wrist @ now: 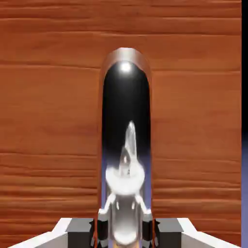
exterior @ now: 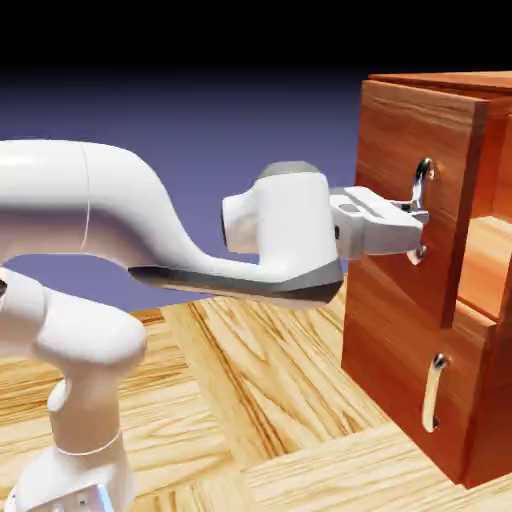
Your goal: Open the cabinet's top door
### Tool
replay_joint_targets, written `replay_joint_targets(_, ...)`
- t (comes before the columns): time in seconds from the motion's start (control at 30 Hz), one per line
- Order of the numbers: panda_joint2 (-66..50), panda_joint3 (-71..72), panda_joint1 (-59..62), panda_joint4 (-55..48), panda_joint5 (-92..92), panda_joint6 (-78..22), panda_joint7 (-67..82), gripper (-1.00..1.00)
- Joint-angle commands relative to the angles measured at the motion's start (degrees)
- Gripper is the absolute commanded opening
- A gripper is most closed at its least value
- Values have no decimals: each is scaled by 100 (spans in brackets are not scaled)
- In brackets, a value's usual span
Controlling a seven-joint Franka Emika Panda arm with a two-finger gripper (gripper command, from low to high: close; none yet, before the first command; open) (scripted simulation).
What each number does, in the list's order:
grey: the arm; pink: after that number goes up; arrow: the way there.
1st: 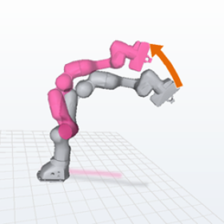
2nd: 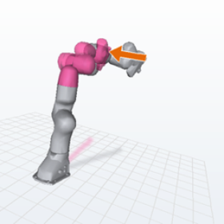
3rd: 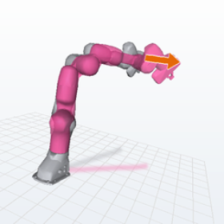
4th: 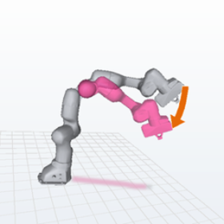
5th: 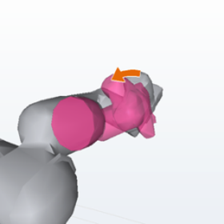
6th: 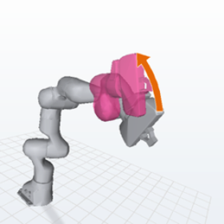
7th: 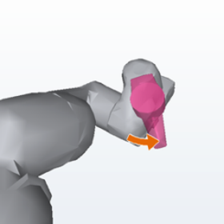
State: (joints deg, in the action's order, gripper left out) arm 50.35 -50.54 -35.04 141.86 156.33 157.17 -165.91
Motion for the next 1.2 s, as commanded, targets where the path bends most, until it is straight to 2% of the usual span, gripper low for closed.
replay_joint_targets(0.0,-8,189,207,129,-127,-79,-12,-100)
replay_joint_targets(0.5,377,3270,3139,1596,-2392,-650,1,-100)
replay_joint_targets(0.77,830,4930,4679,1968,-3681,-283,-6,-100)
replay_joint_targets(1.0,1425,6220,6116,2135,-4759,509,30,-100)
replay_joint_targets(1.17,1908,6559,6109,2434,-6004,301,925,-100)
